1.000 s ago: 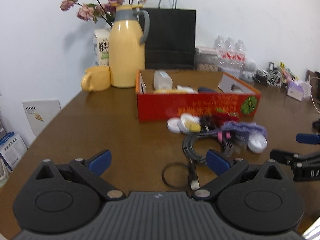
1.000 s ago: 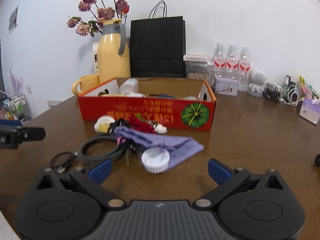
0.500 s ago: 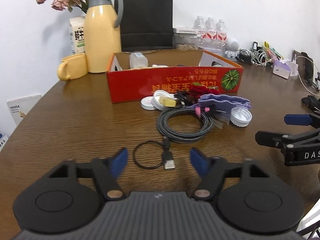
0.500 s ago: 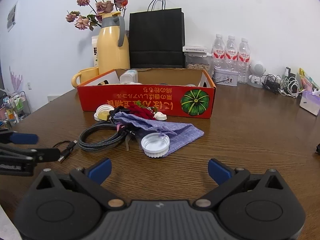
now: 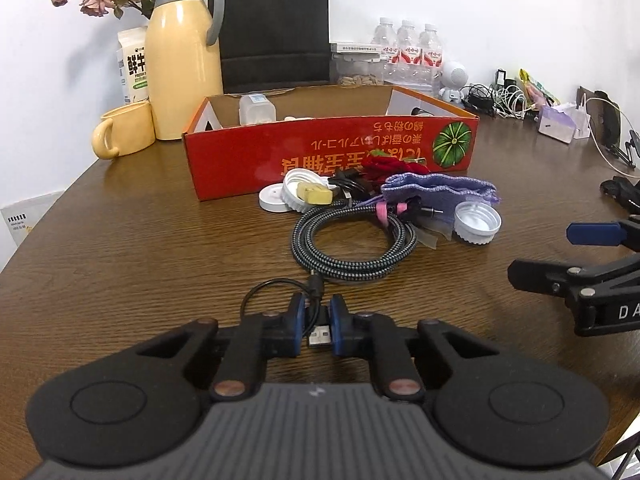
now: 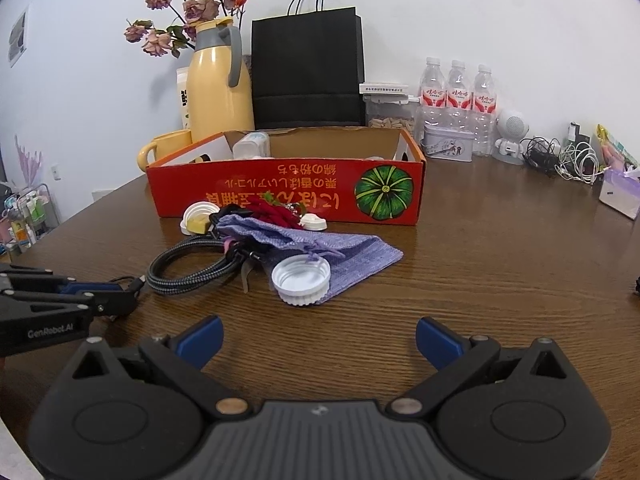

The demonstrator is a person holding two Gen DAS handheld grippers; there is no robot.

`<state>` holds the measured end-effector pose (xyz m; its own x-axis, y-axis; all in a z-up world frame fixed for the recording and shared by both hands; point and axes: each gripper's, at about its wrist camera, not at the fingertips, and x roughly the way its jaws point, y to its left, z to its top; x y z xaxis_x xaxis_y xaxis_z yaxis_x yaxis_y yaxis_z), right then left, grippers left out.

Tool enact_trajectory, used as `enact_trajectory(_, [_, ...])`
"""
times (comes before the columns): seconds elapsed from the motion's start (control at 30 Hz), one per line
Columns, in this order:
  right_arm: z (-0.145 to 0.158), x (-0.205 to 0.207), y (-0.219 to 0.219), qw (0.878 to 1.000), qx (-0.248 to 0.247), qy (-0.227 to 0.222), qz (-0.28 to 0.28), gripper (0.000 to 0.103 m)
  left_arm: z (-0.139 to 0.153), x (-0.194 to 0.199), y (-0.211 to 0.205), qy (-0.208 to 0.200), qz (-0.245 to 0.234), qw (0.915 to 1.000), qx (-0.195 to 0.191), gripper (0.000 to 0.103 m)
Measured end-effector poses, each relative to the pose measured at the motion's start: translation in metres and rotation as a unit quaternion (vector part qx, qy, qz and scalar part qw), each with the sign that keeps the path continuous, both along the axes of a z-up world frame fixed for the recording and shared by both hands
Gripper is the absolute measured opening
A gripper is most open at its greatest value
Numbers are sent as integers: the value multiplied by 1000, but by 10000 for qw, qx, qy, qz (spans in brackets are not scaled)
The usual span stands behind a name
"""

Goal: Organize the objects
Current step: 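Grasp the black cable plug with the left gripper while the right approaches the white cap, then grasp the white screw cap with the right gripper while the left holds the cable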

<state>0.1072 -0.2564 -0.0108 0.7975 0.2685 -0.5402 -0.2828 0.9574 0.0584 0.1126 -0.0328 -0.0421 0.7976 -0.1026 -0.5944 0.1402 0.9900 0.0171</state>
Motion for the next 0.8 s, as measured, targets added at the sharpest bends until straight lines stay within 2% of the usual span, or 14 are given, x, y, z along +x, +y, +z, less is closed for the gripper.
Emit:
enact_trajectory(0.23, [-1, 6, 2, 10000, -58, -34, 17, 103, 12, -7, 7, -218, 105, 9997, -104, 14])
enact_trajectory(0.37, [2, 19, 5, 9996, -271, -122, 10, 96, 22, -11, 11, -386, 170, 9990, -128, 14])
enact_trajectory(0.57, [5, 38, 16, 9986, -475, -173, 121, 94, 27, -14, 16, -488, 287, 9983, -171, 14])
enact_trajectory(0.6, [5, 40, 18, 9985, -507, -165, 144, 92, 28, -14, 17, -489, 301, 9982, -176, 14])
enact_trajectory(0.67, [3, 46, 22, 9982, -555, -100, 198, 82, 27, -13, 18, -480, 322, 9982, -185, 14])
enact_trajectory(0.73, [0, 49, 25, 9980, -590, -47, 216, 79, 26, -13, 19, -466, 331, 9982, -201, 14])
enact_trajectory(0.8, [-2, 52, 27, 9979, -599, -7, 226, 70, 25, -13, 20, -455, 341, 9981, -221, 14])
